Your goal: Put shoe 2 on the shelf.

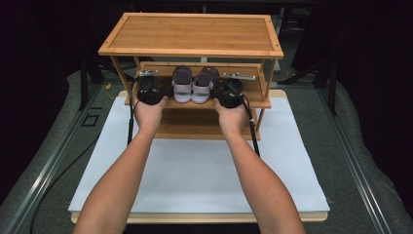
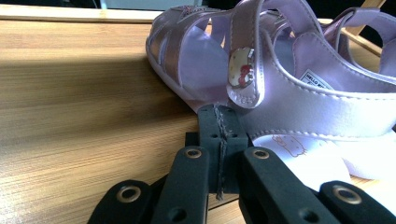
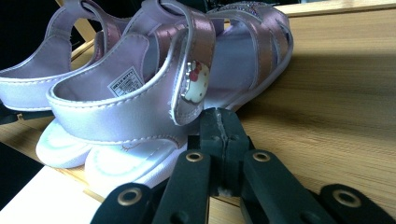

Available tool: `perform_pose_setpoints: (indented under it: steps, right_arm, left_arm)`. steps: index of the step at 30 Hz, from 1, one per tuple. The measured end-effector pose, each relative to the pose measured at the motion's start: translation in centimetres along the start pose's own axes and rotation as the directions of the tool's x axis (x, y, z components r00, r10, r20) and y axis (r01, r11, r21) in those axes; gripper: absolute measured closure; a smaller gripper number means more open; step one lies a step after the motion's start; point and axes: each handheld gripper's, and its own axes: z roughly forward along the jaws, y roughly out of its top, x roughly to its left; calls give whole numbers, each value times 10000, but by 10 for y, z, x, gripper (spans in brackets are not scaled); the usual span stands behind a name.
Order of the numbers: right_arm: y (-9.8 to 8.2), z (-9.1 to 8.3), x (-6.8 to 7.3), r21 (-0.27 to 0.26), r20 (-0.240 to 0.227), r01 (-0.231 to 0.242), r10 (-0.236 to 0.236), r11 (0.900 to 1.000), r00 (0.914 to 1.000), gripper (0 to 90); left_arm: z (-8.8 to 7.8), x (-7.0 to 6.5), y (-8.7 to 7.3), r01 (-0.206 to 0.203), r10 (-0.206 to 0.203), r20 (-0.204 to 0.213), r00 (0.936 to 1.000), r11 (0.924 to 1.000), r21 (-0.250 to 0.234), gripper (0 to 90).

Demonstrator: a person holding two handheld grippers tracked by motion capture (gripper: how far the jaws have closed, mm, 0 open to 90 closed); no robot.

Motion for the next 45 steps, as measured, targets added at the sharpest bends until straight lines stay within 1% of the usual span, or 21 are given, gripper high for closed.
perform_pose_setpoints:
  steps: [2, 4, 7, 10, 12, 15, 20, 24, 25, 26, 27, 30, 32, 33, 36, 38, 40, 41, 42, 43, 45]
  right_arm:
    - [3, 0, -1, 116, 4, 53, -53, 9999, 10000, 900]
    - [6, 1, -1, 141, 76, 304, -305, 9994, 9995, 900]
    - [12, 1, -2, 151, 445, 675, -681, 9976, 9967, 900]
    - [15, 4, -5, 283, 702, 552, -570, 9981, 9959, 900]
    - [15, 4, -6, 386, 399, 534, -549, 9978, 9977, 900]
    - [14, 5, -5, 432, 588, 587, -612, 9973, 9964, 900]
    - [14, 5, -4, 325, 657, 406, -427, 9986, 9969, 900]
    - [10, -1, -5, 125, 1019, 750, -759, 9971, 9919, 900]
    - [9, -4, -7, 104, 745, 826, -831, 9965, 9938, 900]
    - [8, -7, -8, 25, 819, 859, -858, 9963, 9929, 900]
    - [7, -9, -8, -86, 1289, 857, -839, 9963, 9881, 900]
    - [6, -18, -12, -96, 827, 890, -880, 9960, 9927, 900]
    - [5, -20, -11, -110, 915, 876, -863, 9961, 9921, 900]
    - [3, -27, -9, -142, 1313, 1011, -984, 9948, 9864, 900]
    - [1, -41, -7, -167, 871, 1040, -1022, 9944, 9909, 900]
    - [0, -44, -6, -139, 912, 1116, -1099, 9937, 9898, 900]
    - [-5, -55, -4, 4, 681, 1241, -1238, 9923, 9900, 900]
    - [-6, -58, -3, -42, 814, 1368, -1360, 9906, 9874, 900]
    - [-8, -61, 0, -126, 1380, 1413, -1382, 9899, 9807, 900]
    - [-9, -64, 0, -77, 996, 1485, -1470, 9889, 9841, 900]
    - [-11, -66, 0, -88, 933, 1544, -1529, 9880, 9838, 900]
  left_arm:
    - [2, -2, 3, -257, 257, 10, 9997, 9997, 40, 900]
    - [6, -5, 4, -128, 127, 115, 9999, 9999, 69, 900]
    - [9, -8, 5, -313, 312, 151, 9994, 9995, 81, 900]
    - [12, -7, 5, -101, 99, 368, 9993, 9999, 68, 900]
    - [12, -6, 5, -124, 122, 308, 9995, 9999, 74, 900]
    - [14, -6, 5, -103, 103, 185, 9998, 9999, 10, 900]
    - [14, -6, 7, -483, 481, 204, 9986, 9988, 90, 900]
    - [9, -7, 4, -443, 443, -9, 9990, 9990, -104, 899]
    - [7, -7, 4, -421, 422, 35, 9991, 9991, -96, 898]
    - [5, -8, 4, -485, 485, 64, 9988, 9988, -59, 897]
    - [2, -8, 3, -558, 559, 87, 9984, 9983, -152, 896]
    - [-7, -10, 3, -496, 498, 156, 9986, 9987, -147, 891]
    - [-10, -10, 3, -466, 467, 116, 9988, 9989, -93, 886]
    - [-17, -10, 4, -320, 320, -14, 9995, 9995, 51, 884]
    - [-29, -11, 4, -422, 421, 13, 9991, 9990, 145, 886]
    - [-33, -11, 3, -412, 411, 29, 9991, 9990, 147, 890]
    - [-43, -13, -1, -507, 507, 304, 9983, 9987, -2, 891]
    - [-46, -14, -3, -565, 565, 423, 9975, 9984, 9, 892]
    - [-49, -15, -5, -652, 653, 490, 9967, 9979, -44, 892]
    - [-52, -16, -7, -706, 709, 563, 9959, 9975, -67, 892]
    - [-55, -16, -10, -737, 740, 710, 9947, 9973, -60, 891]
